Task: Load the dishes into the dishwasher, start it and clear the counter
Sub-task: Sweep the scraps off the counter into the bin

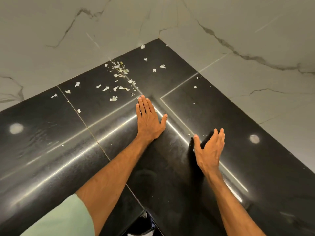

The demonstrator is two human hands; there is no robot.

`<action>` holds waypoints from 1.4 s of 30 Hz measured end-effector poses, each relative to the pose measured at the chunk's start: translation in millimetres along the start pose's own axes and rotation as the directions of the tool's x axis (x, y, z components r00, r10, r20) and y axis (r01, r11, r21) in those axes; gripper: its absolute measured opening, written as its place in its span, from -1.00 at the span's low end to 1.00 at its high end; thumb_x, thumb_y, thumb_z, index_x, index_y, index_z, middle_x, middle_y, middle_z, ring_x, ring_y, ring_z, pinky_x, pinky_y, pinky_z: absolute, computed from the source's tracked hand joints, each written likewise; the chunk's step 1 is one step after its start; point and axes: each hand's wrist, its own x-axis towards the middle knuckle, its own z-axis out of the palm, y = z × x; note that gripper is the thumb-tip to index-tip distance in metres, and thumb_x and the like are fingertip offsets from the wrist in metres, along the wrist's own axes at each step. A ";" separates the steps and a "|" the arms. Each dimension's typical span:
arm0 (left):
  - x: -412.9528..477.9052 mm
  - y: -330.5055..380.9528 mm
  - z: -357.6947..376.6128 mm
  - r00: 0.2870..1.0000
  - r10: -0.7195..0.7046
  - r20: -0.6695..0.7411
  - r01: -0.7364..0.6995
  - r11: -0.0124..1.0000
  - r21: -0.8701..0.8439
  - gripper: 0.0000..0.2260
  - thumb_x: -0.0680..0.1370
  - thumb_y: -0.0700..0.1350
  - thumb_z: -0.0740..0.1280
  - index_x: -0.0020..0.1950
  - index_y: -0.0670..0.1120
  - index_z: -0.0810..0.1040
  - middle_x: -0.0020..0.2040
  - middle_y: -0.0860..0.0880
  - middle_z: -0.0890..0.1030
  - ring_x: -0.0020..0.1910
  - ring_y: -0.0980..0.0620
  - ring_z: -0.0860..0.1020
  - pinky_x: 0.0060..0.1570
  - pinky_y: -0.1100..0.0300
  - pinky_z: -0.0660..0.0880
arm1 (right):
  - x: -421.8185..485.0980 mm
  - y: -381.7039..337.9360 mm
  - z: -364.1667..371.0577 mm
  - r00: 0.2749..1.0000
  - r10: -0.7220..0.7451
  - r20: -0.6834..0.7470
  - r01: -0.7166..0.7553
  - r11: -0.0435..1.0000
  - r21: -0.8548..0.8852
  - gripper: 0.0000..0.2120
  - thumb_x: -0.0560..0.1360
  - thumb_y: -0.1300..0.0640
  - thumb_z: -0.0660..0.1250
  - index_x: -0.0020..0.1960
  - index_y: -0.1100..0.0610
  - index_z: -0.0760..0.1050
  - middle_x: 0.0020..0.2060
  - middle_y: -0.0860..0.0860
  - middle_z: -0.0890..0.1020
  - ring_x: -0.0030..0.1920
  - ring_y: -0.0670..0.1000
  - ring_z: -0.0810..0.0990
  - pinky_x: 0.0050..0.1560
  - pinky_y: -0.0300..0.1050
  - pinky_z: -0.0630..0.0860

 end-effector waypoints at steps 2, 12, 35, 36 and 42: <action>-1.0 -4.8 -0.2 0.998 0.059 -0.027 -0.060 0.998 -0.016 -0.19 0.64 0.28 -0.06 0.60 -0.35 -0.08 0.62 -0.34 -0.10 0.62 -0.24 -0.15 0.58 -0.16 -0.06 | -0.5 -4.9 12.7 0.999 0.033 0.019 -0.031 0.993 -0.110 -0.10 0.60 -0.36 0.05 0.62 0.31 -0.05 0.63 0.21 -0.09 0.64 0.16 -0.16 0.62 0.16 -0.15; -24.5 -85.9 -24.0 0.984 -0.010 -0.177 -0.027 0.978 -0.207 -0.41 0.70 0.01 0.14 0.63 -0.25 0.04 0.65 -0.18 -0.04 0.64 -0.07 -0.11 0.60 -0.06 -0.05 | -8.1 -130.7 92.5 0.989 -0.109 0.105 0.123 0.982 -0.146 -0.14 0.65 -0.33 -0.20 0.61 0.37 -0.16 0.61 0.28 -0.15 0.63 0.19 -0.22 0.62 0.15 -0.15; -4.3 -111.2 -27.9 0.979 -0.150 -0.138 0.127 0.979 -0.159 -0.41 0.68 0.05 0.16 0.64 -0.15 0.06 0.66 -0.11 0.03 0.64 -0.03 -0.05 0.60 -0.06 0.03 | 63.9 -191.2 117.4 0.894 -0.416 0.165 0.326 0.859 0.396 -0.34 0.70 -0.17 0.03 0.66 0.17 -0.02 0.65 0.03 0.00 0.64 -0.07 -0.13 0.64 -0.01 -0.11; -4.5 -111.2 -28.6 0.979 -0.150 -0.136 0.128 0.979 -0.158 -0.40 0.68 0.05 0.16 0.64 -0.15 0.07 0.66 -0.11 0.03 0.64 -0.03 -0.04 0.60 -0.06 0.03 | 82.2 -183.3 110.9 0.910 -0.401 0.103 0.333 0.857 0.393 -0.36 0.70 -0.14 0.07 0.64 0.19 0.05 0.64 0.05 0.06 0.64 -0.04 -0.07 0.63 -0.01 -0.10; -3.9 -110.2 -29.5 0.979 -0.158 -0.130 0.136 0.977 -0.166 -0.41 0.68 0.05 0.19 0.63 -0.14 0.09 0.65 -0.10 0.05 0.64 -0.04 -0.01 0.60 -0.08 0.04 | 225.7 -109.7 66.0 0.955 -0.287 0.074 0.278 0.955 0.104 -0.30 0.67 -0.19 0.08 0.65 0.17 0.01 0.65 0.10 0.02 0.64 0.03 -0.10 0.62 0.18 -0.14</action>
